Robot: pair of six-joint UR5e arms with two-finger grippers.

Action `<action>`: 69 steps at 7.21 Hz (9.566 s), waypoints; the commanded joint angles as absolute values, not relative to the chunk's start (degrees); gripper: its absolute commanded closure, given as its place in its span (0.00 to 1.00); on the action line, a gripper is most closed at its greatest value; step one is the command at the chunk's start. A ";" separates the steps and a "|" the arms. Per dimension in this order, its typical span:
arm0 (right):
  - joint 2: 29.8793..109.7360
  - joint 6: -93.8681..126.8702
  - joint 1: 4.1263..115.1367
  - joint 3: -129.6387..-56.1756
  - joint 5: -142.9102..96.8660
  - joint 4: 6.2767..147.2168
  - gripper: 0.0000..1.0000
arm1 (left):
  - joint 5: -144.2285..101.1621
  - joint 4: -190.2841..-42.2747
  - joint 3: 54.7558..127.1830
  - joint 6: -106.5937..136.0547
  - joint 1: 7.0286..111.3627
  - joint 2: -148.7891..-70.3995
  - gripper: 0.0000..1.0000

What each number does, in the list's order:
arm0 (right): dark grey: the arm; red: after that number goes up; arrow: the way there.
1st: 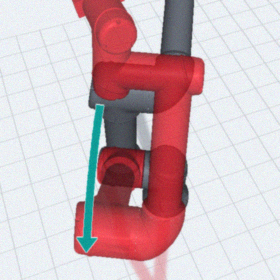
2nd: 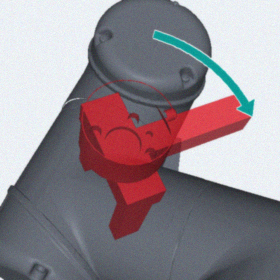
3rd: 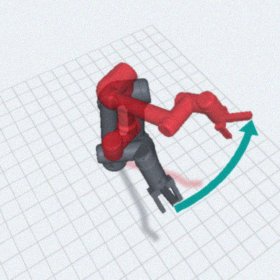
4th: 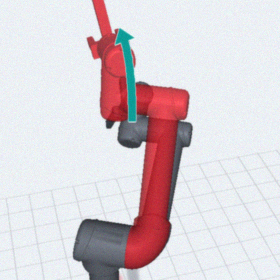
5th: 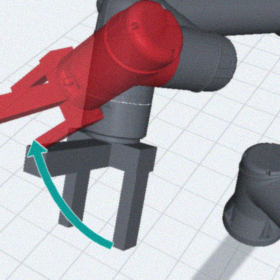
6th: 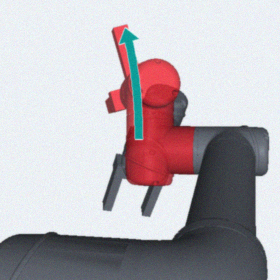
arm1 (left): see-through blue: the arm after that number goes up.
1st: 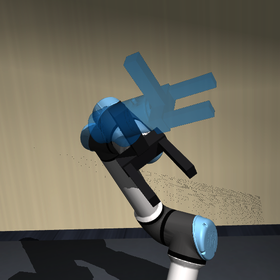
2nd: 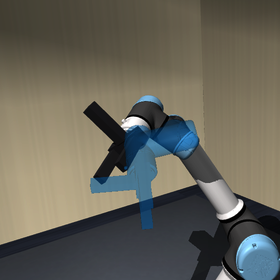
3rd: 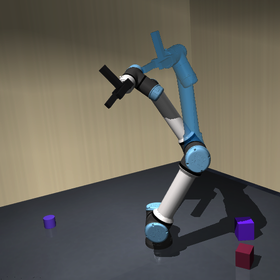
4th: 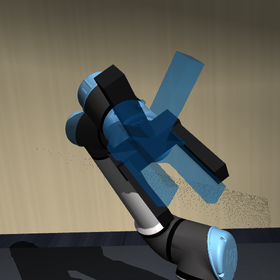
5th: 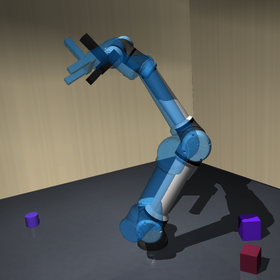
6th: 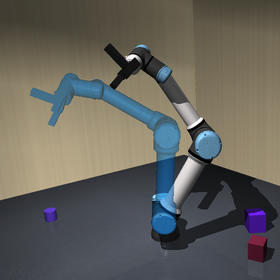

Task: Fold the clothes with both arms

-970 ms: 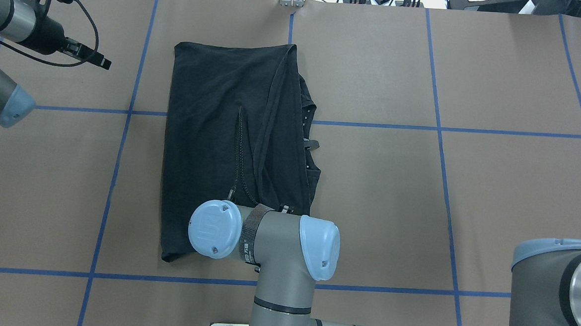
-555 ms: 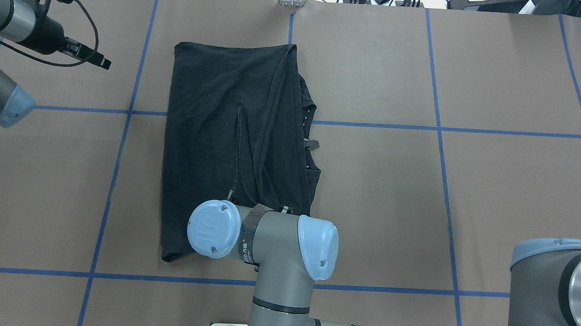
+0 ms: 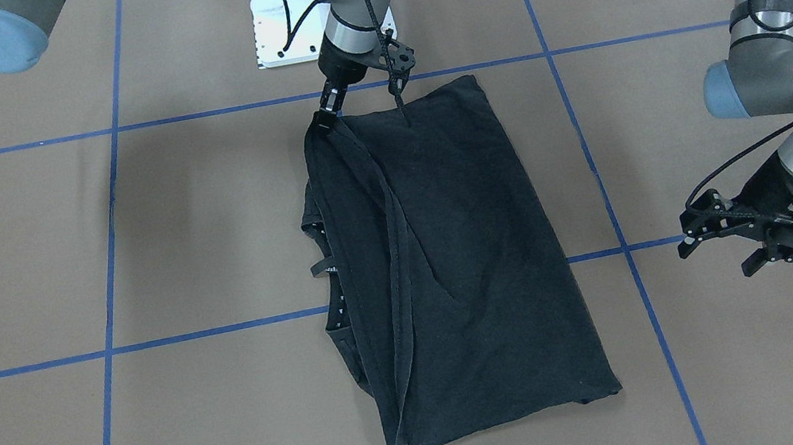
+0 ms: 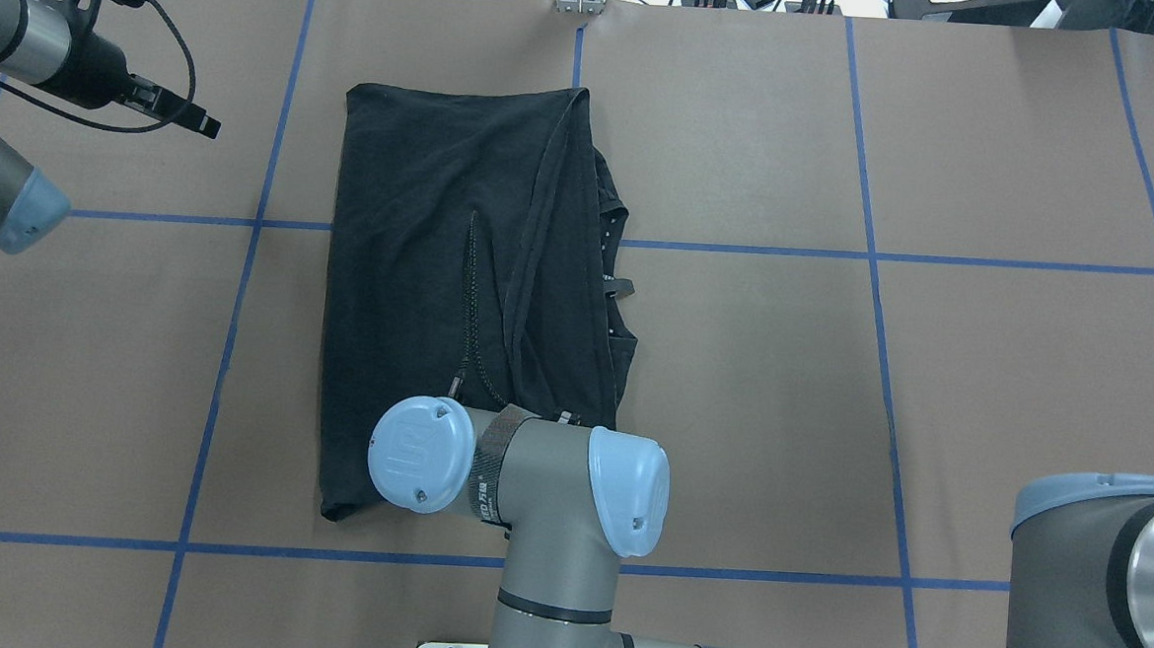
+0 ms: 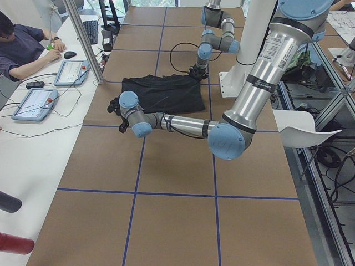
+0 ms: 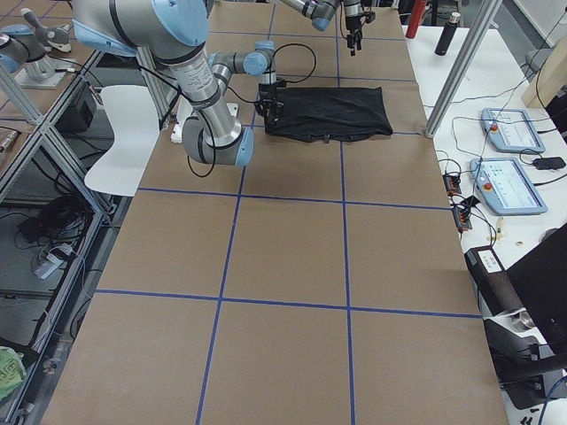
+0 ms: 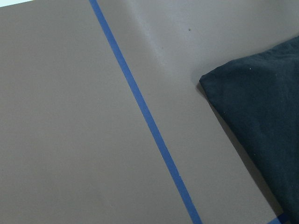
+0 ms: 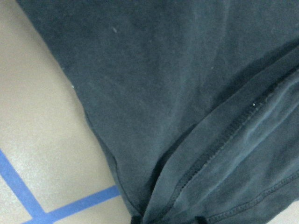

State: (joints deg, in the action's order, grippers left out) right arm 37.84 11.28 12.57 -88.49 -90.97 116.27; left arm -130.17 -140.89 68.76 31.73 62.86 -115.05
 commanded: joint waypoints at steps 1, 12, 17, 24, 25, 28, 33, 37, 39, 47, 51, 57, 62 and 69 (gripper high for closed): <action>37.01 11.43 12.57 -88.33 -91.49 118.89 0.64 | -130.17 -140.89 68.73 31.73 62.84 -115.05 0.00; 35.24 11.52 12.83 -84.73 -91.93 117.16 0.61 | -130.17 -140.89 68.82 31.73 62.84 -115.05 0.00; 35.24 11.25 14.93 -85.60 -95.96 117.69 1.00 | -130.17 -140.89 68.82 31.73 62.84 -115.05 0.00; 53.00 54.04 12.16 -110.20 -102.74 117.16 0.94 | -130.17 -140.89 68.91 31.82 62.75 -115.14 0.00; 52.82 59.80 10.48 -109.69 -102.31 116.98 0.40 | -130.17 -140.89 68.91 31.82 62.75 -115.14 0.00; 52.30 60.21 15.88 -109.95 -102.48 115.68 0.01 | -130.25 -140.89 69.52 33.47 62.75 -115.14 0.00; 57.71 78.52 25.66 -110.74 -106.44 99.82 0.01 | -124.32 -143.96 81.77 55.56 54.00 -109.89 0.00; 73.29 95.41 25.49 -118.46 -99.41 81.30 0.01 | -107.27 -143.96 105.59 80.62 32.67 -94.78 0.00; 73.30 99.40 23.57 -119.09 -96.27 81.21 0.01 | -95.77 -143.96 111.16 93.28 19.75 -91.07 0.00; 73.30 99.23 22.76 -119.09 -94.39 80.07 0.01 | -84.55 -143.44 108.64 109.42 5.36 -92.89 0.21; 73.30 99.23 22.76 -119.09 -94.39 80.07 0.01 | -84.64 -143.44 108.54 109.42 5.36 -93.16 0.64; 71.82 102.81 13.99 -114.63 -85.53 79.89 0.01 | -84.90 -143.44 109.34 109.07 5.36 -92.99 1.00; 71.54 104.33 11.60 -107.49 -81.12 69.78 0.35 | -84.90 -143.53 109.25 109.07 5.36 -92.99 1.00; 69.08 104.15 11.60 -105.91 -81.04 72.95 0.47 | -84.81 -143.53 109.34 109.07 5.36 -92.90 1.00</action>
